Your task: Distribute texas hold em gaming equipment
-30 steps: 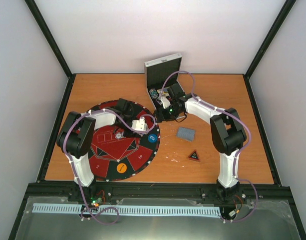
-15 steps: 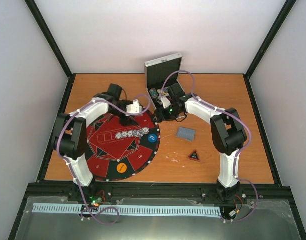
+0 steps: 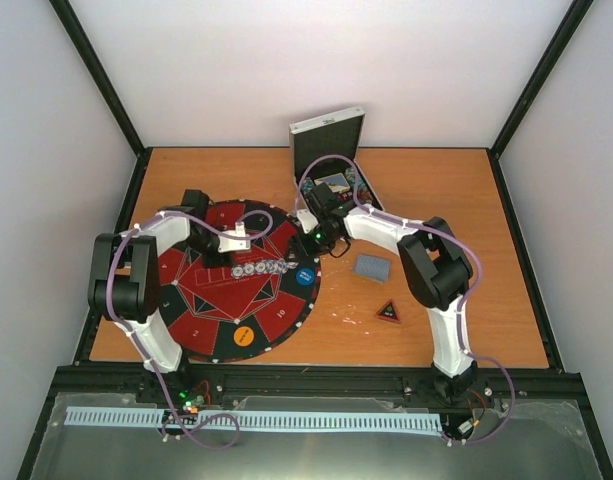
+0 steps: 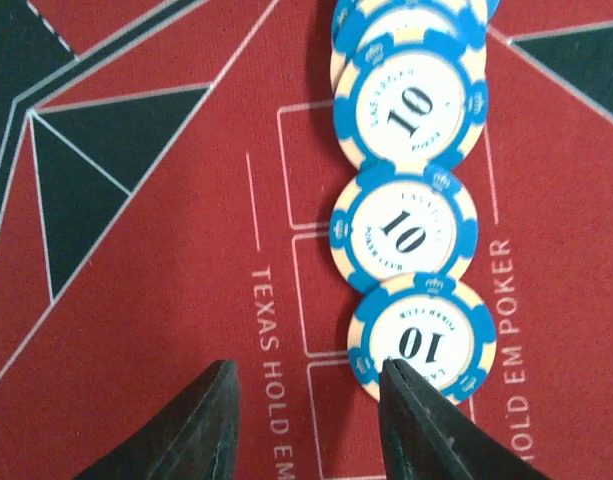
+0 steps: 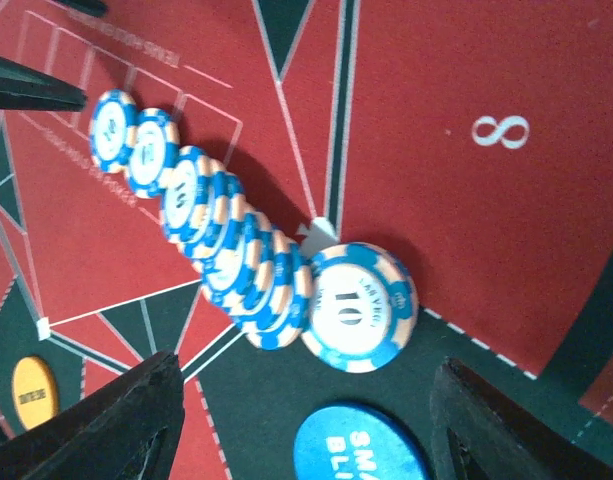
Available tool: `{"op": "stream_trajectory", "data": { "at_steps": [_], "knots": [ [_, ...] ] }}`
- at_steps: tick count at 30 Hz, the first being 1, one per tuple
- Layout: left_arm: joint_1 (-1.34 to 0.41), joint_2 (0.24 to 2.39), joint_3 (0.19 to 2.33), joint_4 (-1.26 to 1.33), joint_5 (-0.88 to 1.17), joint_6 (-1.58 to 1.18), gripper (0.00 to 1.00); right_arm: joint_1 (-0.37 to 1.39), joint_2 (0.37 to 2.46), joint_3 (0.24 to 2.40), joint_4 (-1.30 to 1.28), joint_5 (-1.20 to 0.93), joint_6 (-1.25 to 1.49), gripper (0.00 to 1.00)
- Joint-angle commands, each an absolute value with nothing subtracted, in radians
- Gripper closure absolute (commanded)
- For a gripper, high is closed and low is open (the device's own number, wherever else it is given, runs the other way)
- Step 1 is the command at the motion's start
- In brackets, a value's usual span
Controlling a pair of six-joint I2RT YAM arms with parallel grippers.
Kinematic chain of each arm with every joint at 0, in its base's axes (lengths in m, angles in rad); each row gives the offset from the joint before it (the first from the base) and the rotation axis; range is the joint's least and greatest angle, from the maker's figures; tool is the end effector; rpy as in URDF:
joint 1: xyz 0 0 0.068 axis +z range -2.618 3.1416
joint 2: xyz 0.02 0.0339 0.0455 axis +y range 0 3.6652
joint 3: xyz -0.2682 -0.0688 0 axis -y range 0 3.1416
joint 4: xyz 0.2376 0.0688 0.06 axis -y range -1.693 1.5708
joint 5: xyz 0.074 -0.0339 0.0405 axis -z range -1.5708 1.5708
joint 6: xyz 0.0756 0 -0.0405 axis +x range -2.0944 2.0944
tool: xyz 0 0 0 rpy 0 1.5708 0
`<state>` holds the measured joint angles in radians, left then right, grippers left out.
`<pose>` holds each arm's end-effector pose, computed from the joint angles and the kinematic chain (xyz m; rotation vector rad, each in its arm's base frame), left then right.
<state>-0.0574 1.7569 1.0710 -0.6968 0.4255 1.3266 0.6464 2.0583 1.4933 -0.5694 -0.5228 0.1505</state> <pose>0.3159 -0.0494 0.1327 1.7798 2.0608 -0.3213 0.3264 0.2936 0.1475 -0.8471 2.6701 0.9300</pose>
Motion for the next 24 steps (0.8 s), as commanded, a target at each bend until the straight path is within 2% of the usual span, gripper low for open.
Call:
{"op": "stream_trajectory", "data": {
  "at_steps": [1, 9, 17, 24],
  "knots": [
    [-0.047, 1.749, 1.062, -0.66, 0.376, 1.403, 0.6, 0.65, 2.104, 1.531, -0.549, -0.48, 0.171, 0.32],
    [-0.047, 1.732, 1.021, -0.683, 0.363, 1.479, 0.58, 0.655, 2.128, 1.517, -0.526, -0.454, 0.169, 0.33],
    [-0.111, 1.729, 0.906, -0.567, 0.304, 1.488, 0.59, 0.655, 2.118, 1.496, -0.518, -0.462, 0.167, 0.33],
    [-0.199, 1.815, 0.984, -0.491, 0.312, 1.42, 0.63, 0.655, 2.065, 1.456, -0.522, -0.466, 0.14, 0.33]
  ]
}}
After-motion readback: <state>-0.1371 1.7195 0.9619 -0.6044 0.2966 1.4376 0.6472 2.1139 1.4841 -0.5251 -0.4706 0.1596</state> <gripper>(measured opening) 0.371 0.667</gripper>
